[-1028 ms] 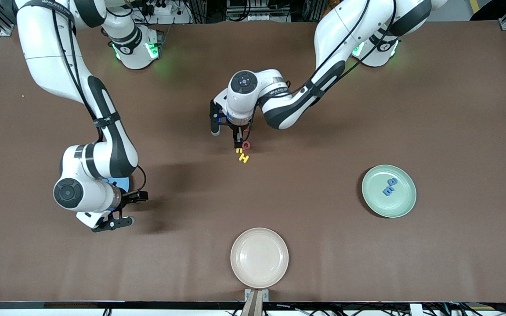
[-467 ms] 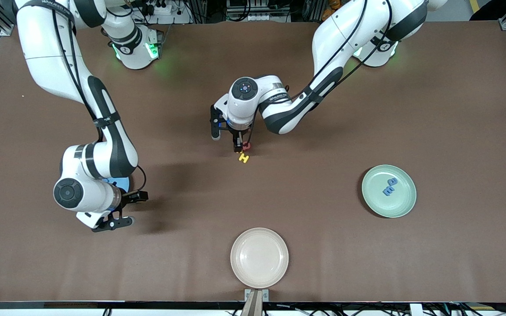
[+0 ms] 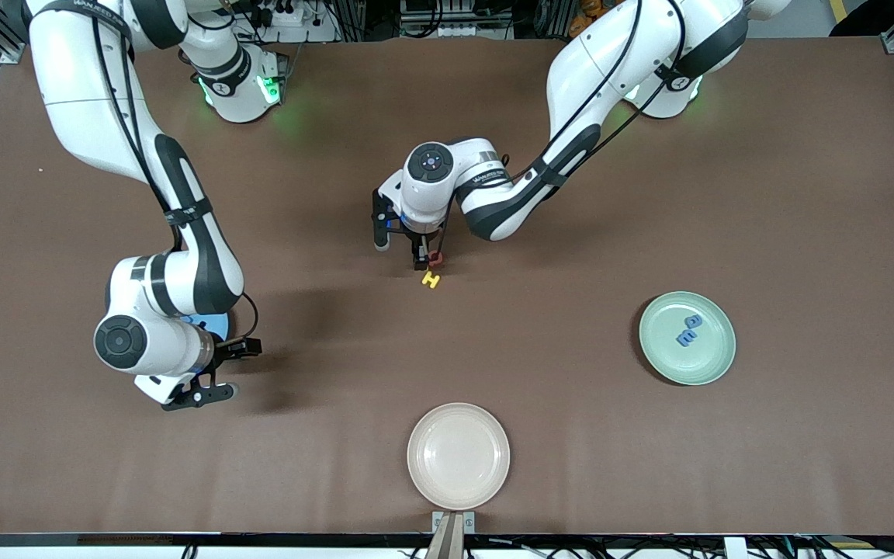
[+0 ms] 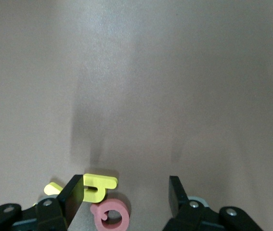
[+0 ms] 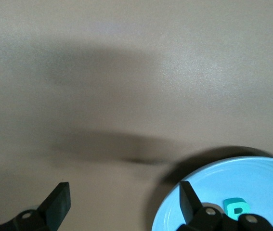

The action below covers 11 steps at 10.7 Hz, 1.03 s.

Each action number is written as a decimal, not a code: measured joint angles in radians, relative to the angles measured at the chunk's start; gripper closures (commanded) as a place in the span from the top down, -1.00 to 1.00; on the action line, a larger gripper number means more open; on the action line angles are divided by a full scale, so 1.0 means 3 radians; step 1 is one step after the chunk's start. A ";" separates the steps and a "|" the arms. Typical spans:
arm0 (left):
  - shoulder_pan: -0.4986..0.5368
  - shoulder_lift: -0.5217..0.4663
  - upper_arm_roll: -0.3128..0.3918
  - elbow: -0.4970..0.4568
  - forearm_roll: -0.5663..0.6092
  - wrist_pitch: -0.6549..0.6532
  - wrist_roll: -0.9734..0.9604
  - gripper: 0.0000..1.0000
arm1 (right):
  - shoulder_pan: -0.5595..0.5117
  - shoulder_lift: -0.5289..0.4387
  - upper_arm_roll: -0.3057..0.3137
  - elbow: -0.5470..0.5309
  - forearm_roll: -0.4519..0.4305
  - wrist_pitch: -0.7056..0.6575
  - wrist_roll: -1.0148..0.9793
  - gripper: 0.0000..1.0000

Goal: Sort uppercase to blue plate, lowercase to green plate
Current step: 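Lower the left gripper onto the yellow letter h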

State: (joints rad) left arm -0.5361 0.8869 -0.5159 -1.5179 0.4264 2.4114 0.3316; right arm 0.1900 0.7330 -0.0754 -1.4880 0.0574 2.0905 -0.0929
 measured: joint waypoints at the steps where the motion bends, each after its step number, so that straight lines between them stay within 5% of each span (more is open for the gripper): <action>1: -0.0003 0.0005 0.0002 0.0015 0.0000 0.0000 0.0000 0.59 | 0.0000 0.0000 0.0000 0.0000 0.0000 0.0000 0.0000 1.00; 11: -0.0087 0.0067 0.0118 0.0059 0.0000 0.0128 0.0038 0.57 | 0.0000 0.0000 0.0000 0.0000 0.0000 0.0002 0.0001 1.00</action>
State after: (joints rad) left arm -0.5621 0.9069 -0.4804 -1.5003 0.4264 2.4498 0.3430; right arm 0.1901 0.7330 -0.0753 -1.4880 0.0574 2.0910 -0.0927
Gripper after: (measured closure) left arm 0.211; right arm 0.000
